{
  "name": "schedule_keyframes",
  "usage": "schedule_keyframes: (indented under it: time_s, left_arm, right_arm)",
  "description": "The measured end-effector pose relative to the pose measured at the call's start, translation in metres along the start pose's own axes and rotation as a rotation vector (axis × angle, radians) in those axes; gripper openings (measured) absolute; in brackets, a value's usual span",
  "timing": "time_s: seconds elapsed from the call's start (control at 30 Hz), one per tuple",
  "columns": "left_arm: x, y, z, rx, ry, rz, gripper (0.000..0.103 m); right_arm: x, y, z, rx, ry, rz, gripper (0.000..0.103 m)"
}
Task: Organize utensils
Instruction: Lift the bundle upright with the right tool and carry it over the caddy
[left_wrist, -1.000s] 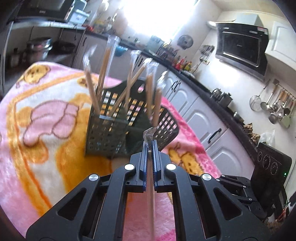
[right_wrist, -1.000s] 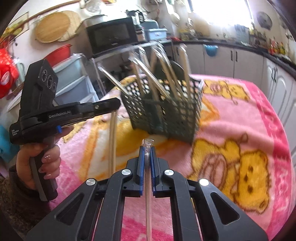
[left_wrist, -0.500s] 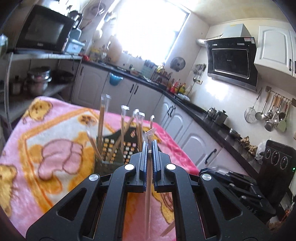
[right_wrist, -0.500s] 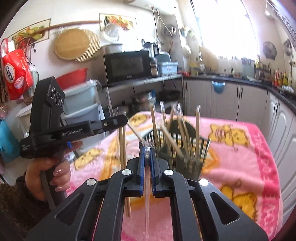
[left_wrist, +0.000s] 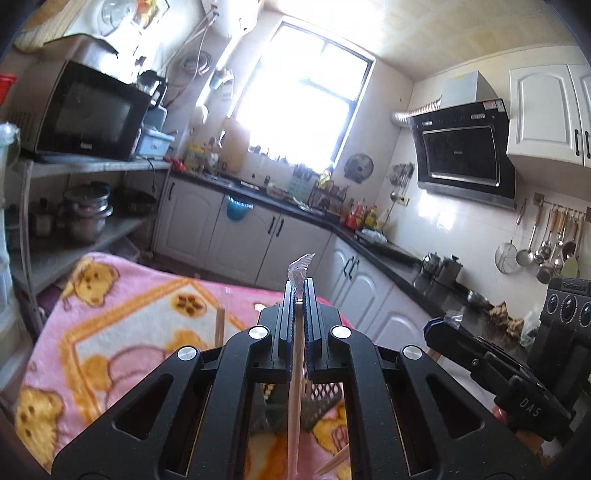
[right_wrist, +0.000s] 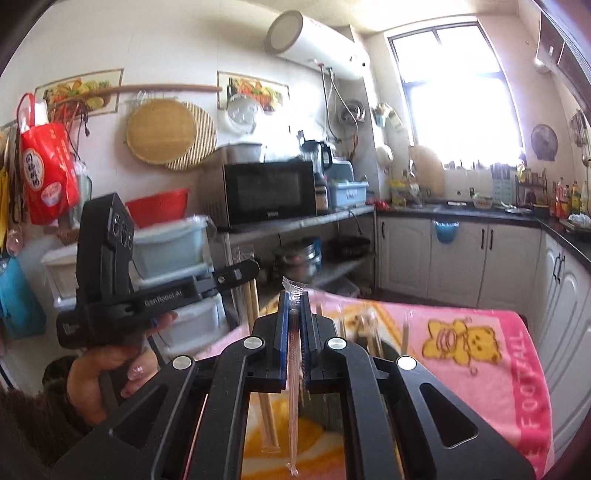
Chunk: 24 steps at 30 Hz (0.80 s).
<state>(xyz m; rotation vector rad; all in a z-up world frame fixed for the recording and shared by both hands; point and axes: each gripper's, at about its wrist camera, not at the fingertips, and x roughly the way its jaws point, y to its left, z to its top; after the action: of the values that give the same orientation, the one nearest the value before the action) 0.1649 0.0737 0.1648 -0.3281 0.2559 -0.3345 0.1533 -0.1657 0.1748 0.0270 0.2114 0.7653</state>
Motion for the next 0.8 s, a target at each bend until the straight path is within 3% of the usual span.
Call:
schedule_keyframes:
  time_s: [0.27, 0.47, 0.8]
  left_arm:
    - [0.003, -0.005, 0.037, 0.035, -0.083, 0.028, 0.002]
    - [0.004, -0.012, 0.063, 0.07, -0.153, 0.053, 0.002]
    - [0.034, -0.022, 0.06, 0.148, -0.214, 0.137, 0.002]
  right_arm:
    - [0.016, -0.004, 0.04, -0.01, -0.084, 0.008, 0.006]
    - [0.021, -0.018, 0.072, -0.012, -0.189, -0.034, 0.006]
    - [0.043, -0.035, 0.074, -0.065, -0.247, -0.138, 0.006]
